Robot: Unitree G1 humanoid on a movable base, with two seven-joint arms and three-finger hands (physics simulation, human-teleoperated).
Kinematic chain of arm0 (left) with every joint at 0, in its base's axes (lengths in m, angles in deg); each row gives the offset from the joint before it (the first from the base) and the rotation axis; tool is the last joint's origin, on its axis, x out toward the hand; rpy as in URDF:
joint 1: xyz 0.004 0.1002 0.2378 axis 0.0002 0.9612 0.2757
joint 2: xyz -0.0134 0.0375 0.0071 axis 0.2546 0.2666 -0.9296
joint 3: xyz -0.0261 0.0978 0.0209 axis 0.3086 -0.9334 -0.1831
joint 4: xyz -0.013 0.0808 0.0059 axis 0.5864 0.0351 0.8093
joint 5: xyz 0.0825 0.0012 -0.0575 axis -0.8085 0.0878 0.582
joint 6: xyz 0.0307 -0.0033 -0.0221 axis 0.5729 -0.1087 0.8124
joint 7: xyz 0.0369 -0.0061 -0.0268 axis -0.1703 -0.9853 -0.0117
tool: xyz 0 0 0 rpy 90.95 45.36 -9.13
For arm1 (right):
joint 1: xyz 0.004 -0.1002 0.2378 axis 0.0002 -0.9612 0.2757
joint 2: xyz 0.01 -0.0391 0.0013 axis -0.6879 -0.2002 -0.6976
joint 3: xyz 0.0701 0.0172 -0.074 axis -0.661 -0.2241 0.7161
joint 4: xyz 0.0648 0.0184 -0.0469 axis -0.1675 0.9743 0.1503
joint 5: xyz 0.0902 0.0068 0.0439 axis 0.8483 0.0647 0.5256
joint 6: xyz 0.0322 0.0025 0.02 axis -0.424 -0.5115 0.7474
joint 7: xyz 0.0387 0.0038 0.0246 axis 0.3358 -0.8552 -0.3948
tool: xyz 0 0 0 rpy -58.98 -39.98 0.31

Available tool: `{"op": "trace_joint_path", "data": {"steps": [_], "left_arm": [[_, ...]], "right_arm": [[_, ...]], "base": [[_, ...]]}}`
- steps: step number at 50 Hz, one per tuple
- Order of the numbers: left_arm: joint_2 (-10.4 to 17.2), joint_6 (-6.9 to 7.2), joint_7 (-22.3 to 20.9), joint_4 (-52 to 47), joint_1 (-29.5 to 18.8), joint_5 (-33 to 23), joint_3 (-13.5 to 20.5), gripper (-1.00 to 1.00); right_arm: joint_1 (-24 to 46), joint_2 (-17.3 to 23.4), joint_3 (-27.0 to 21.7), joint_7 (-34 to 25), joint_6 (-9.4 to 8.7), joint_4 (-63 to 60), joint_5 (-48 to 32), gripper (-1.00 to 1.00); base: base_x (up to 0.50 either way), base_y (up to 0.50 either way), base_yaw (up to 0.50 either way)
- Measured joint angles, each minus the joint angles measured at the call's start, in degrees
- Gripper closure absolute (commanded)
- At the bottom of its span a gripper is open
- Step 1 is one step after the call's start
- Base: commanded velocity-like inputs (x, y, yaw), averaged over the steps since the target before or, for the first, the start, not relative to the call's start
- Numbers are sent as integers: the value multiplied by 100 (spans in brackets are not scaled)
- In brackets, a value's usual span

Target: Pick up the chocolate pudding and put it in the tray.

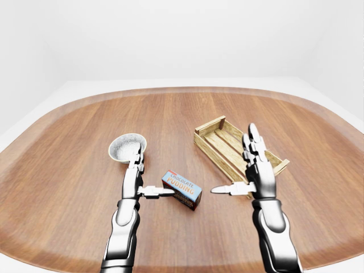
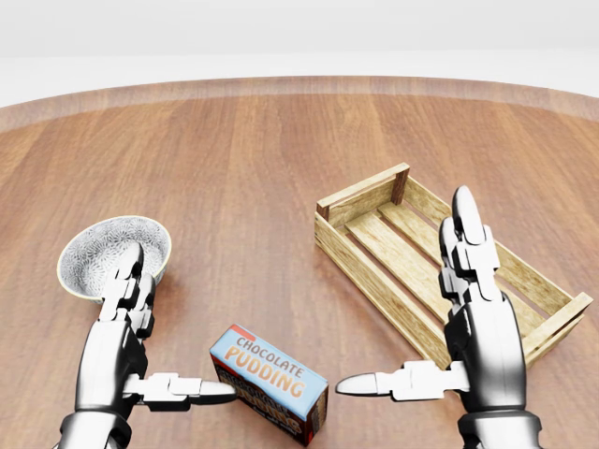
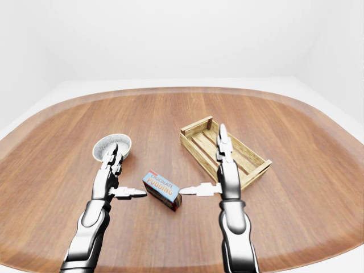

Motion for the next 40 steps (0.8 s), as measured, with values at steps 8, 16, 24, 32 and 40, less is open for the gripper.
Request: {"op": "trace_joint_path", "data": {"steps": [8, 16, 24, 32, 40], "left_arm": [[0, -43, -9, 20, 11, -20, -6, -100], [1, -66, -15, 44, 9, -34, -9, -100], [2, -92, -22, 73, 8, -42, -8, -100], [1, -93, -26, 63, 20, -51, -12, -100], [0, -93, -29, 51, 28, -58, -16, -100]], "right_arm": [[-1, -6, 56, 57, 0, 188, -49, -100], [-11, -13, 169, 127, 0, 499, -192, -100], [-34, -19, 282, 186, 0, 724, -327, -100], [-77, -29, 426, 260, 0, 956, -472, -100], [-108, -33, 546, 324, 0, 1125, -591, -100]], "base": [[0, 0, 0], [0, 0, 0], [0, 0, 0], [0, 0, 0], [0, 0, 0]]}}
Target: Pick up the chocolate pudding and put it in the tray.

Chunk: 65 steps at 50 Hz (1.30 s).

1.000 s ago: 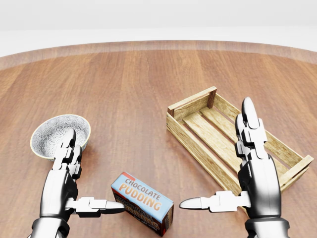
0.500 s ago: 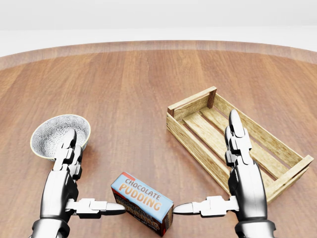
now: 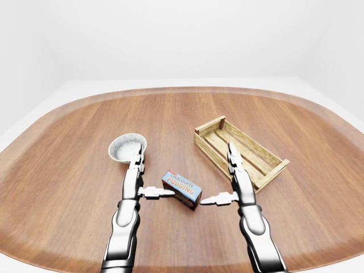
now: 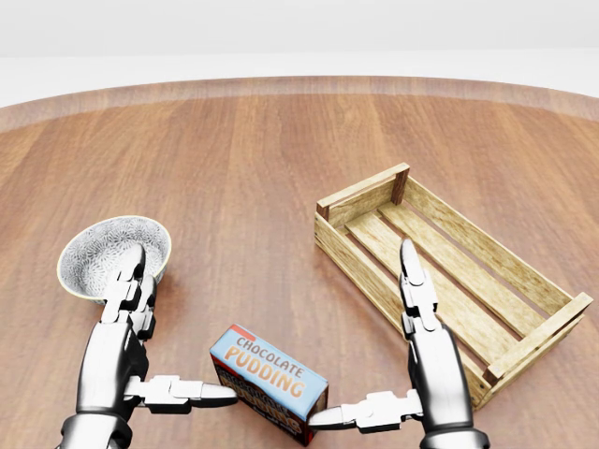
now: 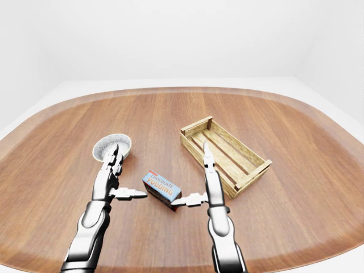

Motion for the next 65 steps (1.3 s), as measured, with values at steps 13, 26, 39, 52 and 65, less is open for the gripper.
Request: {"op": "trace_joint_path", "data": {"steps": [13, 26, 39, 52, 65], "left_arm": [[0, 6, 5, 18, -19, 0, 4, -100], [3, 11, 13, 39, -33, 4, 10, -100], [4, 2, 12, 43, -25, 4, 9, -100], [3, -2, 3, 32, -13, -4, 3, -100], [1, 4, -6, 7, 0, -12, -2, -100]], "right_arm": [[-31, -4, 187, 115, 0, 338, -234, -100], [-53, -10, 350, 245, 0, 762, -465, -100], [-36, -30, 461, 386, 0, 1218, -652, -100], [-3, -56, 517, 489, 0, 1574, -765, -100], [59, -112, 598, 584, 0, 1814, -878, -100]], "base": [[0, 0, 0], [0, 0, 0], [0, 0, 0], [0, 0, 0], [0, 0, 0]]}}
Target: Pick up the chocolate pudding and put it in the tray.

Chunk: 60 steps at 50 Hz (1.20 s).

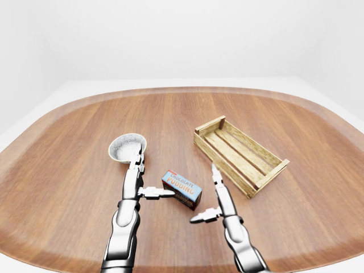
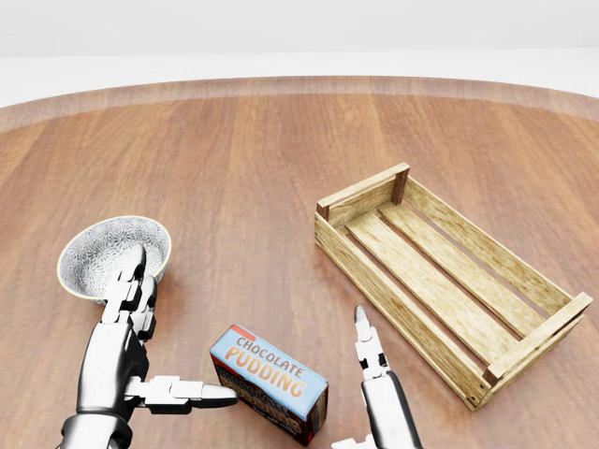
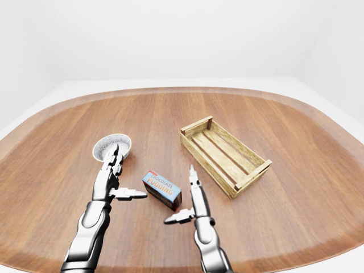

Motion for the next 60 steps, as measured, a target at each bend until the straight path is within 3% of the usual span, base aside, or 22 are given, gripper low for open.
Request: {"op": "trace_joint_path", "data": {"steps": [60], "left_arm": [[1, -25, -9, 22, -1, 2, 0, -100]], "right_arm": [[649, -240, -14, 425, 0, 1476, -428, -100]], "base": [[0, 0, 0]]}}
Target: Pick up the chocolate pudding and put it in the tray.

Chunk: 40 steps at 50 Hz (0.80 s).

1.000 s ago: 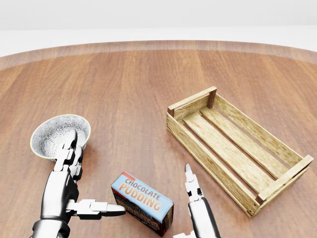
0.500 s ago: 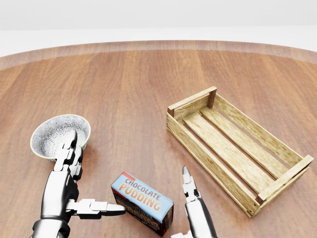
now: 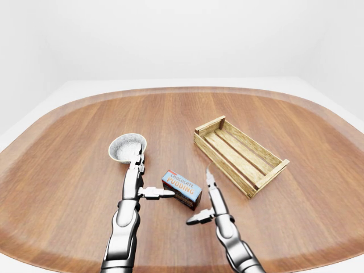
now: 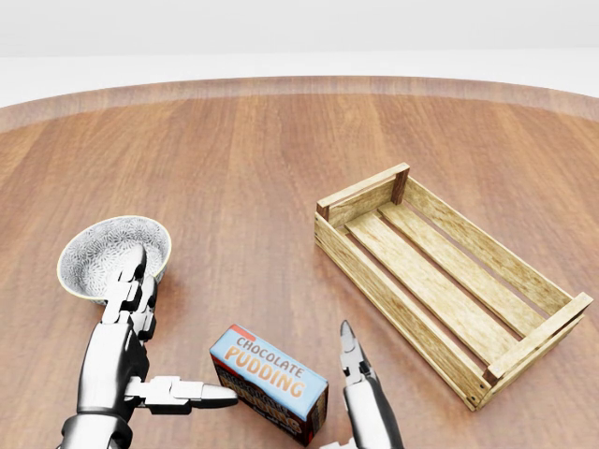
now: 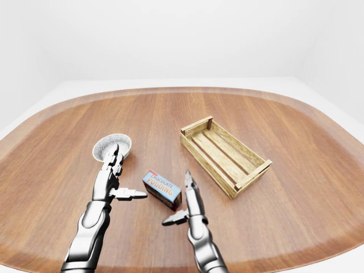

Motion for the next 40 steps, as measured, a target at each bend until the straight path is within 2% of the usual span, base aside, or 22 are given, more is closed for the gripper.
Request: {"op": "trace_joint_path", "data": {"steps": [28, 29, 30, 32, 33, 40], "left_arm": [[-2, 37, -7, -53, 9, -6, -4, -100], [-2, 37, -7, -53, 9, -7, -4, -100], [-2, 38, -7, -54, 9, -7, -4, -100], [-2, 38, -7, -55, 9, -7, -4, -100], [-2, 38, -7, -55, 9, -7, -4, -100], [-2, 39, -8, -57, 10, -7, -5, -100]], "right_arm": [[181, -93, 37, 164, 0, 429, -221, -96], [181, -95, 40, 166, 0, 432, -226, -68], [183, -96, 42, 172, 0, 437, -232, 22], [186, -99, 48, 180, 0, 453, -245, 90], [188, -101, 48, 191, 0, 455, -247, 100], [214, -105, 53, 216, 0, 499, -245, 100]], "base": [[0, 0, 0], [0, 0, 0], [0, 0, 0], [0, 0, 0], [0, 0, 0], [0, 0, 0]]}}
